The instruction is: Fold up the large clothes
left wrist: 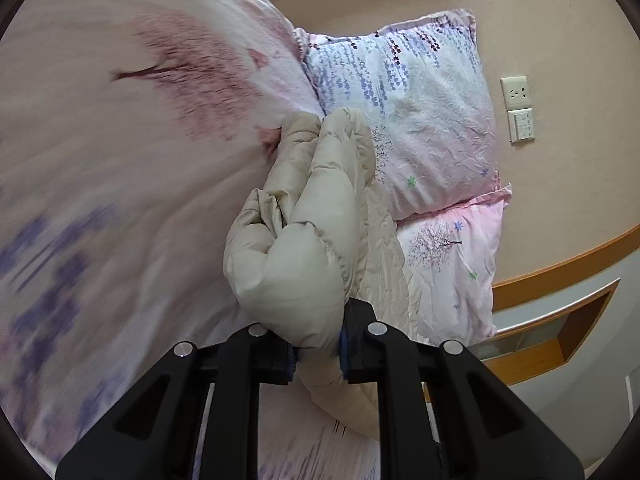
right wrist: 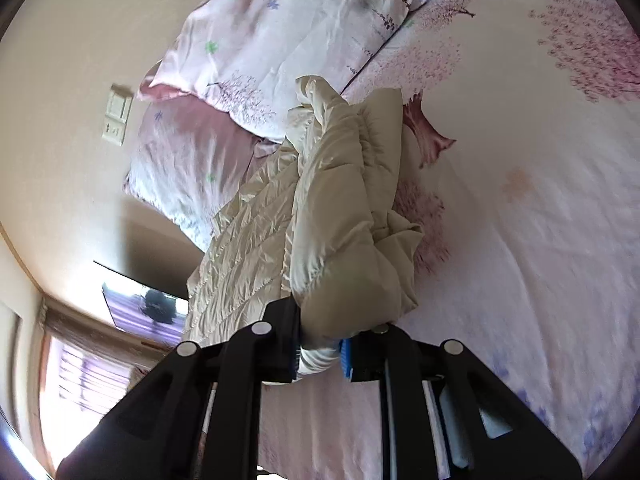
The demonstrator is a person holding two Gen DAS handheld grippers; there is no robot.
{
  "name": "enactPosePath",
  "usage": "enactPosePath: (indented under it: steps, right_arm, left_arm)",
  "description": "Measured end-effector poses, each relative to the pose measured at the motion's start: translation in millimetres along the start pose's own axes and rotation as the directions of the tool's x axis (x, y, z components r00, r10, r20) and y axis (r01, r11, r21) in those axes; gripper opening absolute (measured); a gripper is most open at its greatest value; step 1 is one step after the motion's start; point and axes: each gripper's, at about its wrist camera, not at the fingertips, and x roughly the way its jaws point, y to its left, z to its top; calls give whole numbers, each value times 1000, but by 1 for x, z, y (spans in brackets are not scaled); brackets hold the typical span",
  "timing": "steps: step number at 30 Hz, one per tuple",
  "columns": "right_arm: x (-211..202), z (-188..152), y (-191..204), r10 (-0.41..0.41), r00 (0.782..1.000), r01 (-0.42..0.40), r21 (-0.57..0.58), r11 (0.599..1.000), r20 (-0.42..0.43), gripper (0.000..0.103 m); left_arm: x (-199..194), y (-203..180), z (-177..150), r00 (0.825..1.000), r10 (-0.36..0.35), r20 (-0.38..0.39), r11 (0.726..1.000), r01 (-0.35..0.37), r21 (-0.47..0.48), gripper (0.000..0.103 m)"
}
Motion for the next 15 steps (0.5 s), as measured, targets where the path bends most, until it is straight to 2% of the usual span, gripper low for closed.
enactPosePath:
  steps: [5,8,10,11,12,13,14,15]
  right_arm:
    - [-12,-20,-3,-58,998,59,-64,996,24,16]
    - [-15,-33,-6,-102,994,104,-80,991,31,20]
    - [-18,-40,-4,-147,988,152,-107,983,57,32]
    - [-22,-41,-3,-173,981,183,-121,976,86,35]
    - [-24,-42,-1,-193,975,206,-130,970,108,43]
    - [-29,-43,2,-231,961,252,-138,958,151,50]
    - [-35,-43,6,-268,942,299,-142,944,203,52]
    - [-39,-42,8,-297,923,337,-144,930,244,55]
  left_arm:
    - [-15,18,-19,1000,-19,-7,999,19,-51,15]
    - [-19,21,-24,1000,-23,1,999,23,-39,15]
    - [-18,20,-25,1000,-21,6,1000,21,-15,15]
    - [-18,19,-25,1000,-21,7,1000,21,-5,18]
    - [-17,19,-24,1000,-18,8,1000,18,2,20]
    - [-17,18,-25,1000,-9,9,1000,9,10,24]
    - [-17,18,-25,1000,-2,10,1000,2,17,32]
    - [-17,18,-25,1000,-1,13,1000,0,27,35]
